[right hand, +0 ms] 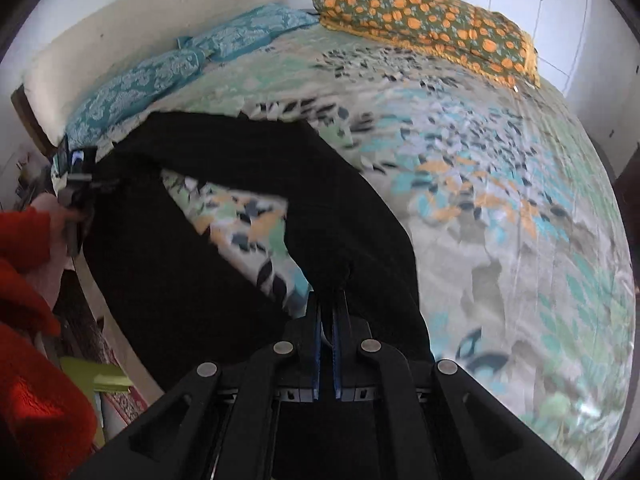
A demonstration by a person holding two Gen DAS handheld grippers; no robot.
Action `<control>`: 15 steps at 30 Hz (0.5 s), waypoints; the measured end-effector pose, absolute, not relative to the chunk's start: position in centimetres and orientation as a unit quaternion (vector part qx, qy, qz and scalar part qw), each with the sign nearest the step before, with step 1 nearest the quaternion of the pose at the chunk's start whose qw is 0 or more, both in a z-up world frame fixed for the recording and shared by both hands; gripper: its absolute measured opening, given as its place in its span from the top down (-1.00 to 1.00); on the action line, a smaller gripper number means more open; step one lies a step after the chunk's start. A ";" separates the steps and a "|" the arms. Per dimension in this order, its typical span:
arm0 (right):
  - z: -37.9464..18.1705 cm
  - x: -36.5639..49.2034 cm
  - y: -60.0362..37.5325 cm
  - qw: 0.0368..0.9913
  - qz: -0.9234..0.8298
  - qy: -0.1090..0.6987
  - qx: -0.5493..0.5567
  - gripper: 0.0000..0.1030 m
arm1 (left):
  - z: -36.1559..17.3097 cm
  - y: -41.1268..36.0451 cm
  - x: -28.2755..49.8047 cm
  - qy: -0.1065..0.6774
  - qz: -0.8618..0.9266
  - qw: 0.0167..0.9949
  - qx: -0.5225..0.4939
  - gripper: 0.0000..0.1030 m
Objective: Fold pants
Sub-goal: 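Grasp the stacked trouser hems with the right tool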
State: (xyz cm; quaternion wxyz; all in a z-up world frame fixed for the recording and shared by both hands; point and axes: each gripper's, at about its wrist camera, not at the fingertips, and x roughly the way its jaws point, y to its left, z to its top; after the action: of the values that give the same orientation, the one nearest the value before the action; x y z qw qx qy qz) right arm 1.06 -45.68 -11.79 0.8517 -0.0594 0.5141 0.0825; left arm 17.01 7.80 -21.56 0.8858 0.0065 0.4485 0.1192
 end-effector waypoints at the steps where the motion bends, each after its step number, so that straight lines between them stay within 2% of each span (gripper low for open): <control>1: -13.1 -0.6 -46.6 0.843 0.045 0.531 -0.074 0.90 | -21.6 7.8 17.0 0.449 0.118 0.886 0.006 -0.99; 5: -17.0 -4.4 -50.5 0.812 -0.031 0.581 -0.049 0.90 | -21.5 7.9 17.0 0.449 0.117 0.886 0.003 -0.99; 7: -17.7 -5.1 -52.6 0.802 -0.066 0.594 -0.002 0.64 | -21.5 8.0 16.9 0.449 0.116 0.886 0.001 -0.99; 9: -17.1 -6.2 -54.2 0.807 -0.099 0.582 0.030 0.01 | -21.4 8.1 16.9 0.449 0.114 0.886 -0.003 -0.99; 12: -14.4 -7.6 -55.2 0.821 -0.139 0.546 0.095 -0.02 | -21.3 8.2 16.9 0.448 0.113 0.887 -0.005 -0.99; 15: -11.4 -8.6 -54.0 0.835 -0.105 0.478 0.253 -0.05 | -21.4 8.1 16.9 0.448 0.113 0.887 -0.004 -0.99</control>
State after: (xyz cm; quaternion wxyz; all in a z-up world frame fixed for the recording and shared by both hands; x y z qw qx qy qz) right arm -8.57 -54.01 -11.44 0.8348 0.2532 0.4775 -0.1051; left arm 16.90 8.12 -21.36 0.8868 -0.0038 0.4481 0.1132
